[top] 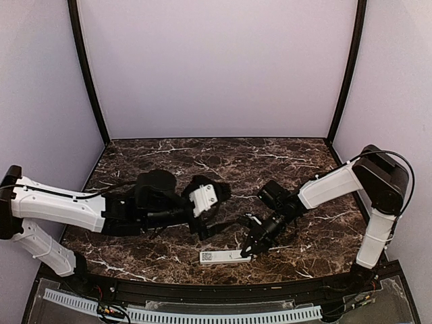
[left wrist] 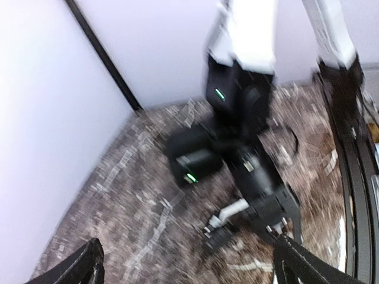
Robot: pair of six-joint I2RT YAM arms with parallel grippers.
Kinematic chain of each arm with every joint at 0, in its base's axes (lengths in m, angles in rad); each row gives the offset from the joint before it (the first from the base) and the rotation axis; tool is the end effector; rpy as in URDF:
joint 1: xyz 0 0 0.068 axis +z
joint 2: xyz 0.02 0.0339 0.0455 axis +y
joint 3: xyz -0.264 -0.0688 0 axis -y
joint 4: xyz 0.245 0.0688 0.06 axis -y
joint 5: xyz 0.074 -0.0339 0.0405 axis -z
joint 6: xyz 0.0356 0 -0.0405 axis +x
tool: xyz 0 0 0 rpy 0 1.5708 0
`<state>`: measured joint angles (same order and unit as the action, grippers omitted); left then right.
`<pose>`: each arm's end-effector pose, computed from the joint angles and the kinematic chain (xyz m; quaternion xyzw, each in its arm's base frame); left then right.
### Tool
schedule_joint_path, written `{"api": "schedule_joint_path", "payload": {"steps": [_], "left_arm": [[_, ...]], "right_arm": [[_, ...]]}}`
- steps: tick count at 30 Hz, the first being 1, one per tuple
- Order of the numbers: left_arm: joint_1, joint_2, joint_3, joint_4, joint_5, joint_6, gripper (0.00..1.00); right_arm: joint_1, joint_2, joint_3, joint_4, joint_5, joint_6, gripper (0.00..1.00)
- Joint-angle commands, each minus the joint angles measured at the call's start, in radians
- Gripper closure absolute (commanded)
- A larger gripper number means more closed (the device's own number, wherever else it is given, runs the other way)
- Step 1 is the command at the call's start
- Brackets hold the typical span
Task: Load the batteries into the remote control
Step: Place the battery cover on the remote control without the battery cover.
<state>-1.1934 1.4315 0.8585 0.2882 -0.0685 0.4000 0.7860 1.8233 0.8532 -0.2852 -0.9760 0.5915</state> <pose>0.1227 -0.3029 0.2618 0.5576 0.5738 -0.2063 0.5633 0.1933 0.2353 0.1116 0.1580 -0.8610 -0.4457 0.1872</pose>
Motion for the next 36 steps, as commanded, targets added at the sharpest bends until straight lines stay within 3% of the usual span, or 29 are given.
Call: {"api": "schedule_joint_path", "payload": {"steps": [1, 2, 4, 5, 8, 10, 16, 21, 26, 31, 36], "left_arm": [[-0.003, -0.14, -0.175, 0.488, -0.287, -0.157, 0.01], [-0.002, -0.146, -0.204, 0.616, -0.297, -0.173, 0.01], [-0.002, -0.153, -0.268, 0.671, -0.191, -0.106, 0.02], [-0.002, -0.147, -0.243, 0.611, -0.139, -0.086, 0.05], [-0.003, -0.075, -0.072, 0.16, -0.07, -0.116, 0.12], [-0.008, -0.021, -0.083, 0.1, -0.03, -0.127, 0.16], [-0.025, 0.158, -0.116, 0.095, 0.12, -0.099, 0.28], [-0.041, 0.249, -0.112, 0.158, 0.204, -0.065, 0.27], [-0.049, 0.332, -0.077, 0.157, 0.194, -0.037, 0.28], [-0.055, 0.375, -0.054, 0.153, 0.18, -0.021, 0.44], [-0.055, 0.402, -0.043, 0.156, 0.161, -0.018, 0.49]], "right_arm": [[-0.004, 0.035, -0.006, -0.036, 0.084, 0.0, 1.0], [-0.004, 0.04, -0.002, -0.035, 0.084, -0.002, 1.0], [-0.004, 0.049, 0.007, -0.035, 0.082, -0.004, 1.0], [-0.004, 0.051, 0.01, -0.036, 0.082, -0.003, 1.0], [-0.004, 0.05, 0.014, -0.04, 0.084, -0.007, 1.0], [-0.004, 0.047, 0.01, -0.038, 0.088, -0.006, 1.0], [-0.004, 0.046, -0.015, -0.013, 0.086, 0.002, 1.0], [-0.005, 0.051, -0.024, -0.018, 0.089, -0.007, 1.0], [-0.013, 0.037, -0.039, -0.016, 0.1, -0.001, 1.0], [-0.016, 0.036, -0.034, -0.017, 0.099, -0.001, 1.0], [-0.018, 0.021, -0.035, -0.042, 0.099, -0.014, 1.0]]}}
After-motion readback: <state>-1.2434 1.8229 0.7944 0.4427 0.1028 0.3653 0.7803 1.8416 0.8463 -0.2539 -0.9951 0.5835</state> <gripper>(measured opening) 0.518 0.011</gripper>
